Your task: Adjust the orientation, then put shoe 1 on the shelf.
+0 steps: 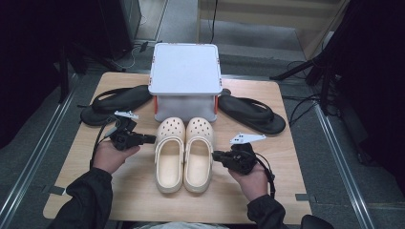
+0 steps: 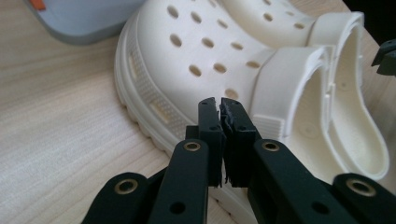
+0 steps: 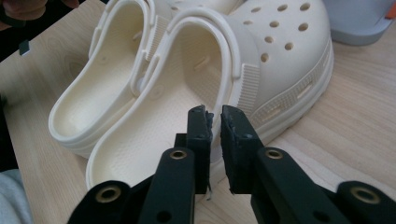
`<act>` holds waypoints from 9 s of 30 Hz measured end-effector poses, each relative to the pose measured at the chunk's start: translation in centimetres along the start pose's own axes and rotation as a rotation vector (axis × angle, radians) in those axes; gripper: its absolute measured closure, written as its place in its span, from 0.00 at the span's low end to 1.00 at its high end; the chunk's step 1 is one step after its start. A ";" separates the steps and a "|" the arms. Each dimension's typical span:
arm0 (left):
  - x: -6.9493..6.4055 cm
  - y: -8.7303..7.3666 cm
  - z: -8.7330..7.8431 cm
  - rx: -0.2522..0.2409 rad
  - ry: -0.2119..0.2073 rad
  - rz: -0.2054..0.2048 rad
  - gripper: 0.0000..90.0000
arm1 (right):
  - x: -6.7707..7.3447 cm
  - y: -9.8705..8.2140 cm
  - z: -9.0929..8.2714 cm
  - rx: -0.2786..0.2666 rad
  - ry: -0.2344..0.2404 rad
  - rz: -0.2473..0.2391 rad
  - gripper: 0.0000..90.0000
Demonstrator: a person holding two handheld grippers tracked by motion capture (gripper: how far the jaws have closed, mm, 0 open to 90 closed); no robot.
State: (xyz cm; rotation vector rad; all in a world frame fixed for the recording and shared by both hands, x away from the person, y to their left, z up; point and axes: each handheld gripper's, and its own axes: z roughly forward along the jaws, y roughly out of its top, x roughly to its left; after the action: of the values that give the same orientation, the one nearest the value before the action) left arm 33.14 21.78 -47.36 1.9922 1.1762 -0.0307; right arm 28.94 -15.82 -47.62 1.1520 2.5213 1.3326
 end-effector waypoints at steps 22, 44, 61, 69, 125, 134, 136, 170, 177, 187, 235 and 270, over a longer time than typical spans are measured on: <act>-0.4 6.7 -2.7 -0.054 -0.003 0.055 0.98 | 1.8 0.0 -0.3 -0.036 0.006 -0.020 0.72; 1.9 14.2 -3.1 -0.074 0.030 0.099 0.98 | 2.7 -0.3 0.6 -0.009 -0.002 -0.010 0.71; 3.6 14.5 -2.4 -0.071 0.040 0.117 0.99 | 3.9 1.0 2.0 -0.028 -0.049 -0.001 0.65; 3.5 14.5 -2.4 -0.077 0.051 0.116 0.99 | 4.7 1.4 3.6 -0.024 -0.070 0.034 0.51; 3.7 14.5 -2.3 -0.083 0.031 0.108 0.98 | 5.2 3.7 9.4 -0.035 -0.244 0.150 0.74; 3.6 14.5 -2.3 -0.083 0.040 0.109 0.98 | 4.9 5.5 7.5 -0.070 -0.191 0.121 0.74; 3.6 14.5 -2.3 -0.081 0.040 0.109 0.98 | 4.8 5.8 7.4 -0.075 -0.185 0.118 0.74; 3.6 14.4 -2.3 -0.085 0.034 0.108 0.99 | -1.8 11.3 12.4 -0.062 -0.287 0.122 0.74; 3.7 14.4 -2.3 -0.091 0.030 0.107 0.99 | -2.4 11.9 13.4 -0.069 -0.297 0.129 0.74; 3.6 14.4 -2.3 -0.089 0.032 0.107 0.99 | -2.8 11.9 14.0 -0.098 -0.310 0.162 0.73; 3.6 14.3 -2.3 -0.096 0.037 0.104 1.00 | 1.1 4.8 4.8 -0.129 -0.095 0.065 1.00; 3.5 14.3 -2.3 -0.091 0.045 0.096 1.00 | 2.3 1.0 8.7 -0.052 -0.031 0.044 1.00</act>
State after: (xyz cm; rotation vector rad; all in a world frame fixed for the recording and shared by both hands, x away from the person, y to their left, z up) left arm 44.97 22.29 -38.28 1.9750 1.0892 0.1149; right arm 31.13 -8.02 -51.73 1.2147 2.4390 1.3707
